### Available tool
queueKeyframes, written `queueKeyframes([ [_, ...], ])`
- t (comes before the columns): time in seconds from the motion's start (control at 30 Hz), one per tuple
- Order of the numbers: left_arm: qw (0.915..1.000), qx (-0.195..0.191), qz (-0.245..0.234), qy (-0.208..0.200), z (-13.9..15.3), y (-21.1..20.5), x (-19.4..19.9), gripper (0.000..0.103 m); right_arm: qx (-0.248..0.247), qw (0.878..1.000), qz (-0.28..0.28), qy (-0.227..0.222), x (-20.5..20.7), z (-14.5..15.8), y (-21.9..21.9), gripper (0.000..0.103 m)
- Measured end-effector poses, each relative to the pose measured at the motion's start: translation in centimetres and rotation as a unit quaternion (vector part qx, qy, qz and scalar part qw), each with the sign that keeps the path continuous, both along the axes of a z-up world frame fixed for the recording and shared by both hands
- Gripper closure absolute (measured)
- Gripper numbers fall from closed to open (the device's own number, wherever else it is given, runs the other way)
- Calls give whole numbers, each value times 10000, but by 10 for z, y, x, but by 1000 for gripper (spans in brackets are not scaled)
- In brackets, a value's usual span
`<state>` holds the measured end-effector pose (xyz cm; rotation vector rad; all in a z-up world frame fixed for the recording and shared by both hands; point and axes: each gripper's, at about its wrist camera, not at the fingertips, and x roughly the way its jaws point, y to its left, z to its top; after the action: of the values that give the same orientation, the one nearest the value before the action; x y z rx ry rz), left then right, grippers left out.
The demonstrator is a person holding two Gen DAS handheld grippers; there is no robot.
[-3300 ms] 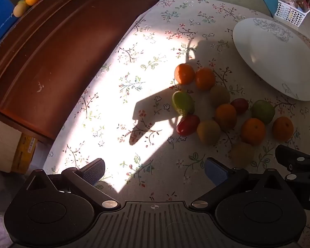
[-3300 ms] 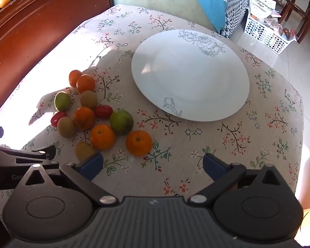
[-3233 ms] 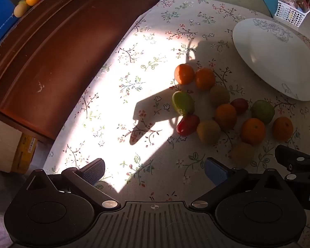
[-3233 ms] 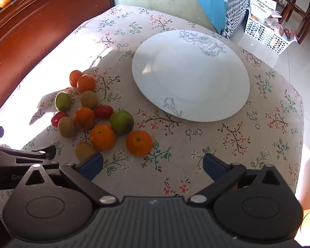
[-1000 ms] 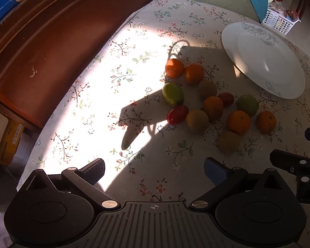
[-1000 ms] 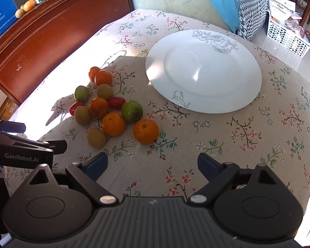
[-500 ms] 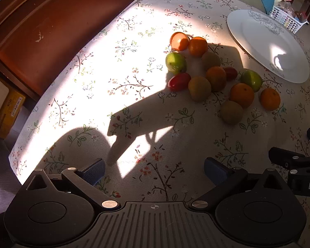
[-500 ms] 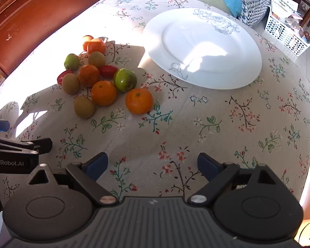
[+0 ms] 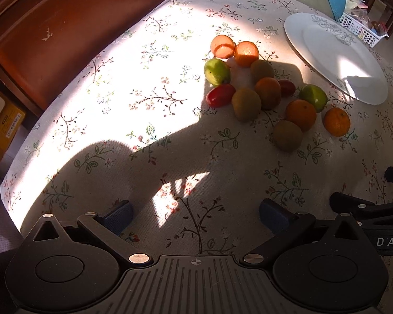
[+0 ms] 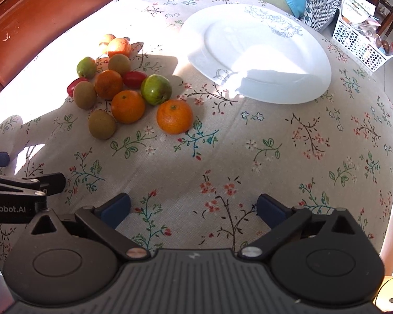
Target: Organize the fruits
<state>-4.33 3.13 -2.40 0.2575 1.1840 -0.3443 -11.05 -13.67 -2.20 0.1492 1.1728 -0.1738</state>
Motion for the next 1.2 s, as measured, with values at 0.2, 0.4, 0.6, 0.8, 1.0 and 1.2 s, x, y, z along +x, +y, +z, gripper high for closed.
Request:
queueKeyframes([
  [0.2,9999,-58,50,-87,0,2,-3,0,11,9999,-35,-99,-4,-1,0,1],
  [0.4,9997,-109,99,-216,0,4,-8,0,-9,9997,4,-224,-8,-1,1,1],
  [0.6,9996,-116,98,-249,0,5,-9,0,-15,9997,141,-201,-6,0,1,1],
  [0.8,9995,-111,125,-250,0,5,-9,0,37,9962,870,-49,3,0,-5,1],
  [1.0,9994,-107,114,-316,0,5,-11,0,67,9931,1173,-61,6,-1,-7,1],
  [1.2,9994,-116,124,-300,1,5,-11,0,213,9928,1161,-193,8,3,-15,5],
])
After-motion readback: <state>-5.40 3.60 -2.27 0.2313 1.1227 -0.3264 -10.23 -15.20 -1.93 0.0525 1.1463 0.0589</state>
